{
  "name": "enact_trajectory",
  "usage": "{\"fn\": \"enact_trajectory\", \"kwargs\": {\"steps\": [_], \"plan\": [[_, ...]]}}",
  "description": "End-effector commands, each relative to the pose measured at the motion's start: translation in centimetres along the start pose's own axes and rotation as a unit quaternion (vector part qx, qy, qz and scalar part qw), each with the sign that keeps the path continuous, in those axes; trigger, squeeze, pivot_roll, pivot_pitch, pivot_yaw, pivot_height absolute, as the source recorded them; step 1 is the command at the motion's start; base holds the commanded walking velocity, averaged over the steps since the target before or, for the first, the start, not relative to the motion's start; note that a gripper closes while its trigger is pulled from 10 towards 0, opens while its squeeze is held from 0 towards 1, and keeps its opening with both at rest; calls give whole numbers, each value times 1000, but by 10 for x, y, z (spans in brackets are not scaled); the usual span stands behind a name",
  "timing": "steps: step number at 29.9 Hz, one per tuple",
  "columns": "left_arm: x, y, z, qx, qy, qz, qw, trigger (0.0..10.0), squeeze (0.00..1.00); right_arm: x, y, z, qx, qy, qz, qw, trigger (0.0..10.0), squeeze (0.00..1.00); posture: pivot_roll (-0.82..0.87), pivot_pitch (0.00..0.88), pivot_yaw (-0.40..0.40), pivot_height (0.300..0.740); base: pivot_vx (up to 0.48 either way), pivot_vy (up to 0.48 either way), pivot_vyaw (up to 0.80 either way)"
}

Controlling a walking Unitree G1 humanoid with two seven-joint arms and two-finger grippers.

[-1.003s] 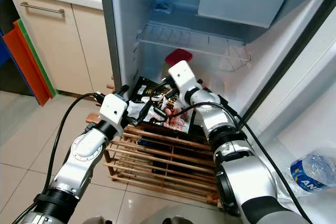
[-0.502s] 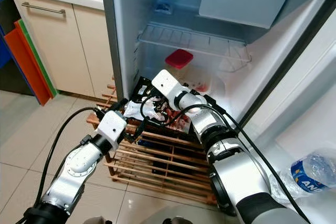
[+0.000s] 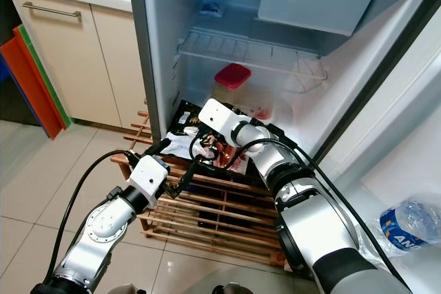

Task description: Restocking fridge

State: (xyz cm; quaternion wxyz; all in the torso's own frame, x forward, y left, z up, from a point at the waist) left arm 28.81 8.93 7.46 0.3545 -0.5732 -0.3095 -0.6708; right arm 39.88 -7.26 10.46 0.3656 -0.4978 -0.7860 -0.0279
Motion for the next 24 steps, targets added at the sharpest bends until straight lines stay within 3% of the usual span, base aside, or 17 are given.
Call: {"fn": "enact_trajectory", "kwargs": {"steps": [1, 6, 12, 15, 16, 17, 22, 24], "plan": [[8, 2, -3, -9, 3, -14, 1000, 10000, 0, -2, 0, -5, -5, -2, 10, 1000, 10000, 1000, 86, 67, -123, 740, 0, 0, 0], [8, 0, -2, -7, 2, -13, 1000, 10000, 0, -4, 0, -1, 0, 9, 12, 1000, 10000, 1000, 97, 71, -124, 740, 0, 0, 0], [7, -3, -2, -1, 0, -10, 1000, 10000, 0, -2, 1, 3, 27, 109, 8, 994, 10000, 1000, 106, 66, -125, 740, 0, 0, 0], [6, -3, -3, -2, -1, -8, 1000, 10000, 0, 1, 2, 12, 70, 107, 2, 992, 10000, 1000, 104, 58, -126, 740, 0, 0, 0], [6, -3, -3, -2, -1, -8, 1000, 10000, 0, -1, 2, 16, 79, 95, 10, 992, 10000, 537, 103, 56, -127, 740, 0, 0, 0], [7, -1, -2, -2, 0, -8, 1000, 10000, 0, -2, 2, 18, 81, 94, 15, 992, 10000, 0, 105, 53, -129, 740, 0, 0, 0], [7, 0, -1, 0, 1, -8, 1000, 10000, 0, -2, 2, 20, 82, 95, 18, 992, 10000, 0, 105, 49, -130, 740, 0, 0, 0], [7, 1, 0, 1, 1, -8, 1000, 10000, 0, -3, 2, 21, 81, 73, 22, 994, 10000, 0, 103, 44, -130, 740, 0, 0, 0]]}}
Point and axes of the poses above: a point about 5 cm out from each wrist's last joint towards the gripper, its own y axis pointing out of the wrist towards the gripper, its own x axis along the axis of the wrist's last joint, z = x × y, the point moved 3 cm from there along y, pointing out of the wrist towards the gripper, and after that the axes turned 11 degrees about -y, right-handed, at the moved point
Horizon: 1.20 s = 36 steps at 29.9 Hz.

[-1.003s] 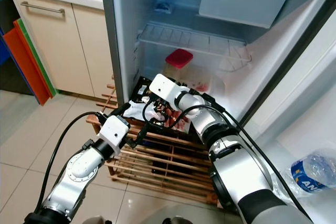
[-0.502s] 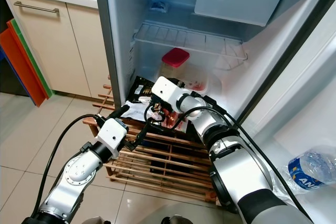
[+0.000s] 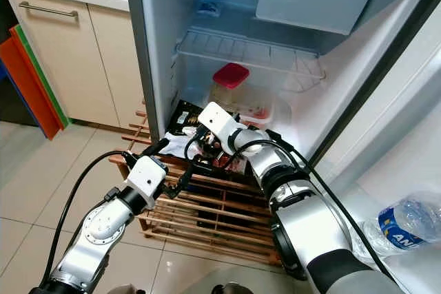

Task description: Restocking fridge

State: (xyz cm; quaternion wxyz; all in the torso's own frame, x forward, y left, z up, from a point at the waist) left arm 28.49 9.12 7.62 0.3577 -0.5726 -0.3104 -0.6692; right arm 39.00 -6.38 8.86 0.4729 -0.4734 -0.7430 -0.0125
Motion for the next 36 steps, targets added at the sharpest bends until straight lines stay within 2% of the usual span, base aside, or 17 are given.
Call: {"fn": "enact_trajectory", "kwargs": {"steps": [1, 8, 15, 17, 19, 20, 22, 30, 31, 32, 33, 36], "plan": [[6, 4, 0, -2, 1, -10, 1000, 10000, 0, -3, 0, 1, 6, -19, 13, 1000, 10000, 0, 103, 44, -130, 740, 0, 0, 0], [12, 11, 2, 4, -5, -23, 1000, 10000, 0, -10, 0, 2, 2, -3, 33, 999, 10000, 0, 98, 30, -137, 740, 0, 0, 0], [15, 13, -10, -27, -6, -30, 999, 10000, 0, -17, -4, -9, -28, 36, 54, 998, 10000, 0, 96, 38, -141, 740, 0, 0, 0], [16, 15, -9, -26, -5, -31, 999, 10000, 0, -18, -4, -8, -27, 54, 55, 997, 10000, 0, 95, 40, -142, 740, 0, 0, 0], [18, 16, -9, -25, -6, -33, 999, 10000, 0, -20, -3, -4, -19, 108, 56, 992, 10000, 0, 95, 48, -141, 740, 0, 0, 0], [18, 16, -9, -25, -6, -33, 999, 10000, 0, -20, -3, -4, -19, 108, 56, 992, 10000, 0, 95, 48, -141, 740, 0, 0, 0], [18, 15, -9, -24, -8, -34, 999, 10000, 0, -22, -3, -1, -12, 152, 57, 987, 10000, 0, 96, 54, -141, 740, 0, 0, 0], [17, 11, -9, -21, -10, -30, 999, 10000, 0, -26, -4, 2, -6, 125, 71, 990, 10000, 0, 103, 65, -138, 740, 0, 0, 0], [17, 11, -8, -20, -10, -30, 999, 10000, 0, -26, -4, 3, -5, 120, 73, 990, 7020, 0, 103, 65, -139, 740, 0, 0, 0], [17, 11, -8, -20, -10, -30, 999, 10000, 0, -27, -4, 4, -3, 119, 74, 990, 3176, 0, 103, 65, -139, 740, 0, 0, 0], [17, 11, -8, -19, -10, -29, 999, 10000, 0, -26, -3, 5, 1, 121, 72, 990, 0, 0, 103, 65, -139, 740, 0, 0, 0], [17, 12, -6, -17, -8, -29, 999, 10000, 0, -26, -3, 10, 16, 120, 70, 990, 0, 0, 102, 67, -141, 740, 0, 0, 0]]}}
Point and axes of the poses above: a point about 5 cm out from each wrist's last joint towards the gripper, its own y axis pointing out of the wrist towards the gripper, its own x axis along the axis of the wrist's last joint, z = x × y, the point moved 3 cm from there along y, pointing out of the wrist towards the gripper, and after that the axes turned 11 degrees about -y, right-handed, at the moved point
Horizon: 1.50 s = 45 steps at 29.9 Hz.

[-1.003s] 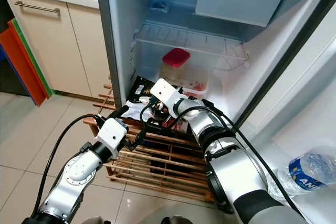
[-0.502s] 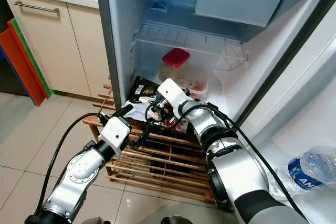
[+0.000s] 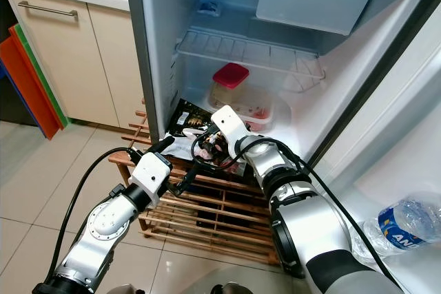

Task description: Restocking fridge

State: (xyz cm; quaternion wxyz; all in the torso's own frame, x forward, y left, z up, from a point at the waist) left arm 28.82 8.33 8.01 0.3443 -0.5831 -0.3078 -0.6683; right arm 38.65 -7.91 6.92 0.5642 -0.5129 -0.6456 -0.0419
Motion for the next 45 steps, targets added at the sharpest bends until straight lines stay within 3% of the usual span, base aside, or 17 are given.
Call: {"fn": "enact_trajectory", "kwargs": {"steps": [1, 7, 14, 15, 16, 17, 20, 22, 26, 32, 34, 36, 41, 45], "plan": [[13, 5, -1, -4, 3, -25, 1000, 10000, 0, -3, 1, 5, 17, -11, 9, 1000, 0, 0, 102, 68, -142, 740, 0, 0, 0], [14, 5, 0, -3, 6, -26, 1000, 10000, 0, -10, 2, 18, 49, -35, 22, 998, 0, 0, 108, 71, -141, 740, 0, 0, 0], [16, 4, 3, 0, 12, -26, 1000, 10000, 0, -11, 3, 20, 51, -19, 18, 998, 0, 0, 117, 73, -135, 740, 0, 0, 0], [17, 5, 4, 0, 12, -26, 1000, 10000, 0, -11, 3, 21, 52, -19, 18, 998, 0, 106, 117, 75, -133, 740, 0, 0, 0], [17, 5, 4, 0, 13, -26, 1000, 10000, 0, -12, 3, 22, 53, -19, 19, 998, 0, 106, 117, 75, -133, 740, 0, 0, 0], [17, 5, 5, 0, 14, -26, 1000, 10000, 0, -13, 3, 23, 52, -19, 19, 998, 0, 227, 117, 76, -131, 740, 0, 0, 0], [18, 4, 6, 0, 15, -25, 1000, 10000, 0, -14, 3, 24, 51, -19, 21, 998, 0, 227, 117, 79, -129, 740, 0, 0, 0], [18, 4, 6, 1, 17, -24, 1000, 10000, 0, -15, 3, 25, 50, -18, 23, 998, 0, 141, 120, 82, -126, 740, 0, 0, 0], [18, 3, 7, 1, 18, -23, 1000, 10000, 0, -15, 4, 25, 46, -15, 20, 999, 0, 122, 122, 84, -123, 740, 0, 0, 0], [17, 3, 8, 1, 21, -19, 1000, 10000, 0, -5, 2, 9, 2, 41, -11, 999, 0, 165, 120, 80, -118, 740, 0, 0, 0], [18, 4, 9, 4, 24, -20, 1000, 10000, 0, 5, 1, 1, -15, 124, -47, 991, 0, 141, 128, 76, -122, 740, 0, 0, 0], [18, 4, 10, 5, 25, -20, 999, 10000, 0, 9, 1, -2, -21, 149, -58, 987, 0, 141, 132, 77, -120, 740, 0, 0, 0], [19, 2, 14, 12, 27, -20, 999, 10000, 0, 32, -3, -19, -47, 183, -114, 975, 0, 129, 138, 62, -117, 740, 0, 0, 0], [18, 2, 15, 13, 28, -17, 999, 10000, 0, 44, -5, -24, -46, 187, -144, 971, 0, 153, 132, 52, -114, 740, 0, 0, 0]]}}
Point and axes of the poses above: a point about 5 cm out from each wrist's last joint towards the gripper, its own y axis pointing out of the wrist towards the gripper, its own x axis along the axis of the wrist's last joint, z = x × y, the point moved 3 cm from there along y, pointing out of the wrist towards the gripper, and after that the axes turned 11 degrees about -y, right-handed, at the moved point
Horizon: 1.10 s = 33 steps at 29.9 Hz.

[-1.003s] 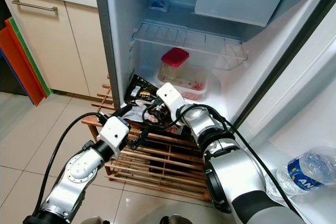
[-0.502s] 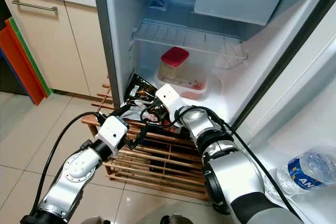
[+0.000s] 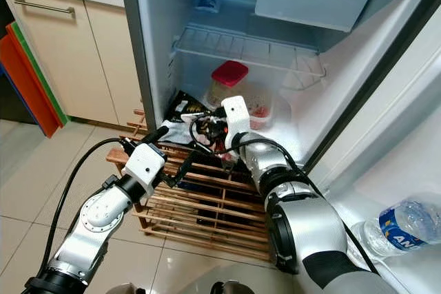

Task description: Restocking fridge

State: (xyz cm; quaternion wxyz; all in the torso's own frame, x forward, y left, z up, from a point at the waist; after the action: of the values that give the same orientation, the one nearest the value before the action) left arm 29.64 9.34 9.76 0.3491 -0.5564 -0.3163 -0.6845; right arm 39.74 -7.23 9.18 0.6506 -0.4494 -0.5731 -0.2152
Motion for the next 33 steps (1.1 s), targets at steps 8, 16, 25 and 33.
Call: {"fn": "enact_trajectory", "kwargs": {"steps": [8, 16, 25, 33], "plan": [[1, 2, 1, 3, 2, -1, 1000, 10000, 0, 42, -3, -5, 27, 1, -95, 995, 0, 153, 124, 35, -118, 740, 0, 0, 0], [0, 6, 2, 3, 1, -1, 1000, 10000, 0, 25, -19, -16, 57, -49, -89, 993, 0, 153, 98, 12, -122, 740, 0, 0, 0], [-5, 13, 2, 10, -8, -1, 1000, 10000, 0, 51, -33, -22, 26, -69, -158, 985, 0, 157, 64, 2, -115, 740, 0, 0, 0], [-3, 19, -2, 4, -15, -8, 1000, 10000, 0, 104, -54, -13, 51, -99, -232, 966, 0, 165, 52, 0, -116, 740, 0, 0, 0]]}}
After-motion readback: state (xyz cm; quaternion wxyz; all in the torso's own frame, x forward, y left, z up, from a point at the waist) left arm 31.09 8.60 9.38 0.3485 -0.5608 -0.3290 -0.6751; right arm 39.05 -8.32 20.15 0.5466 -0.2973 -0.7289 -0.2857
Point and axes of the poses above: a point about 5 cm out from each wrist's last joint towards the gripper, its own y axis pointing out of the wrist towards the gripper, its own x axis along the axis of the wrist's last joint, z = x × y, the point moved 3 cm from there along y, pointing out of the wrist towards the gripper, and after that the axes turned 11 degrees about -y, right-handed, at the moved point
